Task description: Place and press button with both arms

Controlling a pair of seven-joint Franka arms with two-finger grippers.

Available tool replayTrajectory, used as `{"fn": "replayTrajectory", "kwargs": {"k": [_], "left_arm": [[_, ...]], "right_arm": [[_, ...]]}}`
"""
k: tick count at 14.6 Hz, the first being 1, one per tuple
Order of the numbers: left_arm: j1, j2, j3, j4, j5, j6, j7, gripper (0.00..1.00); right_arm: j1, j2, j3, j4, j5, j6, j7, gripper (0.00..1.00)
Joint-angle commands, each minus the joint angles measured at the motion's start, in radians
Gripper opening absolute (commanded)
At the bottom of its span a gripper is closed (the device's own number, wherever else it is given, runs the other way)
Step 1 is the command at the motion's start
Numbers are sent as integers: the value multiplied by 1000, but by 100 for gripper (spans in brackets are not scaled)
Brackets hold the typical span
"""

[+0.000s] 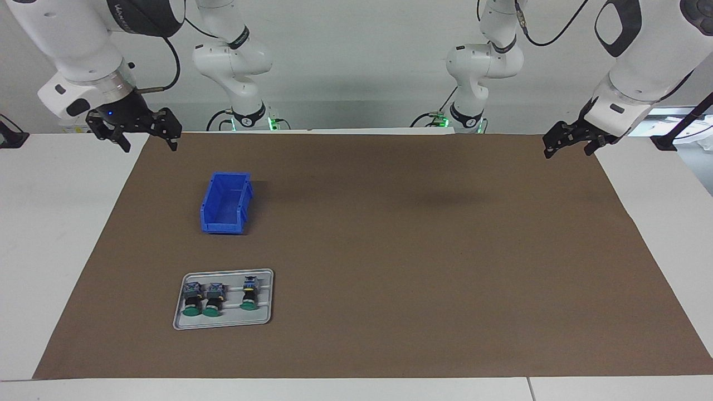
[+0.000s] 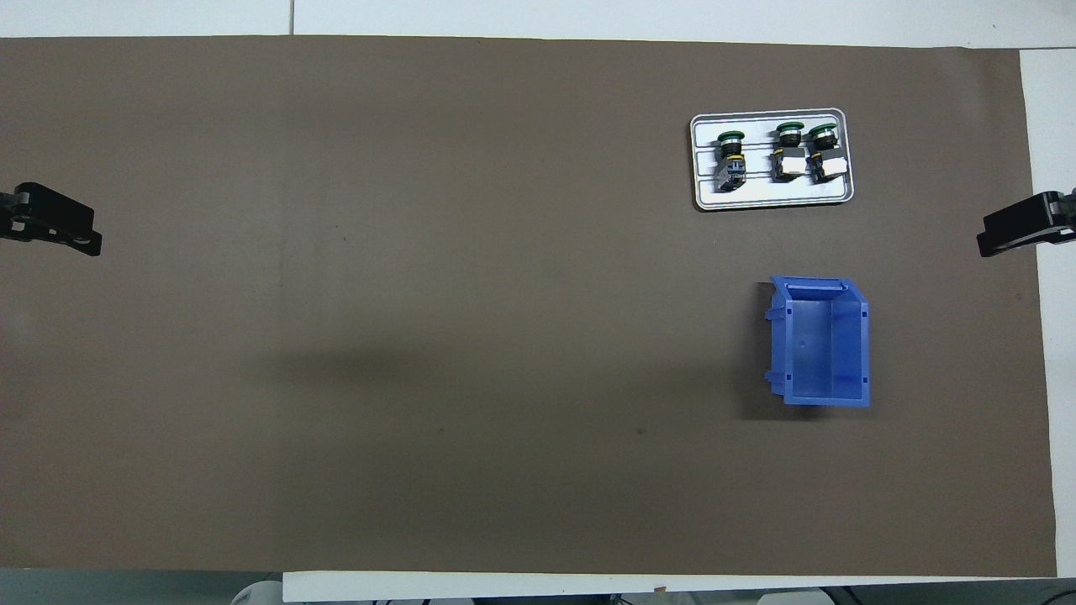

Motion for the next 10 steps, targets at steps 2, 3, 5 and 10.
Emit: {"fn": "replayTrajectory", "kwargs": {"k": [2, 3, 5, 10], "left_arm": [[-6, -29, 3, -32, 7, 9, 0, 100], [-4, -29, 3, -32, 7, 9, -1, 100], [-4, -29, 3, -32, 7, 10, 2, 100], [5, -31, 5, -35, 7, 4, 10, 100]], "right_arm": [[-12, 9, 3, 17, 19, -12, 0, 100], [-10, 5, 3, 13, 19, -14, 1, 100], [-13, -1, 1, 5, 19, -12, 0, 100], [2, 15, 13, 19, 45, 56, -37, 100]]}}
